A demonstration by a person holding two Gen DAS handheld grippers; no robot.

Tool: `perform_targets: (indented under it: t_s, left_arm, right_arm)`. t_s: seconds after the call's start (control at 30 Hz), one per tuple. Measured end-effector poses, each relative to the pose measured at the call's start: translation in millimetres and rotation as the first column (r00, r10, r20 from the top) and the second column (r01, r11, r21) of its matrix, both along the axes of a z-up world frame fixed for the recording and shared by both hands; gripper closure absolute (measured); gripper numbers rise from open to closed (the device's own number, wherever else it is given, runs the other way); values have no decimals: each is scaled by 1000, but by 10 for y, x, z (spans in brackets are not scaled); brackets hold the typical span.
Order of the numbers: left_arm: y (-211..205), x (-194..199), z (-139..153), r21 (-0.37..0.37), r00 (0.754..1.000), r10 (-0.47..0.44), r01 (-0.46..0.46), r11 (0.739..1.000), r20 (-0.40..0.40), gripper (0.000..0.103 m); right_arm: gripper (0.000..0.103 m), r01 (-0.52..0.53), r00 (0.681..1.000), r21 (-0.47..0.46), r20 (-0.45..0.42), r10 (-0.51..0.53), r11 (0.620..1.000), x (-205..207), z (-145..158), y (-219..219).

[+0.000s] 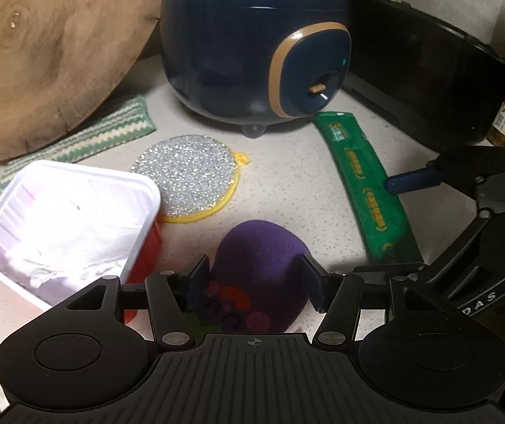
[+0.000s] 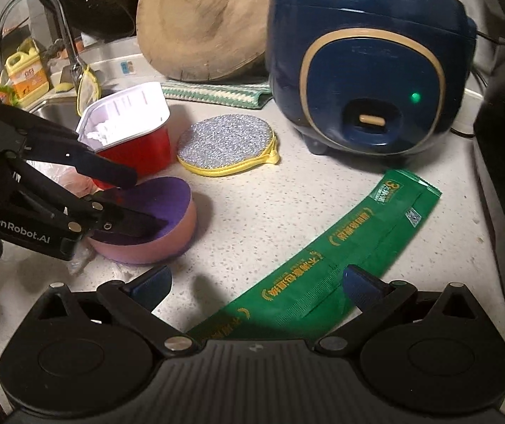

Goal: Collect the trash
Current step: 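Lower the right gripper onto the green sachet's end while the left holds the sponge, then grasp and lift the green sachet with the right gripper while the left holds the sponge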

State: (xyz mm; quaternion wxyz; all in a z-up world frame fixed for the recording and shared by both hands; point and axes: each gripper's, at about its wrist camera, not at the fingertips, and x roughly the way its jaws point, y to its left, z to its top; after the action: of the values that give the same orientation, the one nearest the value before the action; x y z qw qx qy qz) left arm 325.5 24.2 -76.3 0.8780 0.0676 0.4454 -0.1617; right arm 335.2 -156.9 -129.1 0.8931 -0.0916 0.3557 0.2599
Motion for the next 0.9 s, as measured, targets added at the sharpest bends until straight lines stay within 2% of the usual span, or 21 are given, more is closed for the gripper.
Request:
perform_targets:
  t_s: [0.2,0.3,0.4,0.5,0.7,0.9]
  left_arm:
    - [-39,-60,-35,33,995,-102,101,994,12,31]
    - [-46,-30,-79,80,997,-81,80,994,15,28]
    - [11,34,-147,78,1000,-27,26,997,4,28]
    - [26,68,-165,75,1000,-17,15,997,20,29]
    - [171,110,-86,-58,999,26,-23,998,44,30]
    - [274,-20,127,-185,992,98,-82,979,80,31]
  right_arm:
    - [0,4,1000,-17,-17,-4,1000,56,-34,43]
    - [0,20,1000,-20,-20,-20,1000,67,-48,56]
    - [0,28,999,-25,-23,-29,999,77,-55,65]
    - [0,51,998,-43,-24,-52,998,87,-69,72]
    - [4,85,996,-81,-21,-87,993,98,-68,79]
    - [6,113,993,-70,-9,-114,991,118,-75,119]
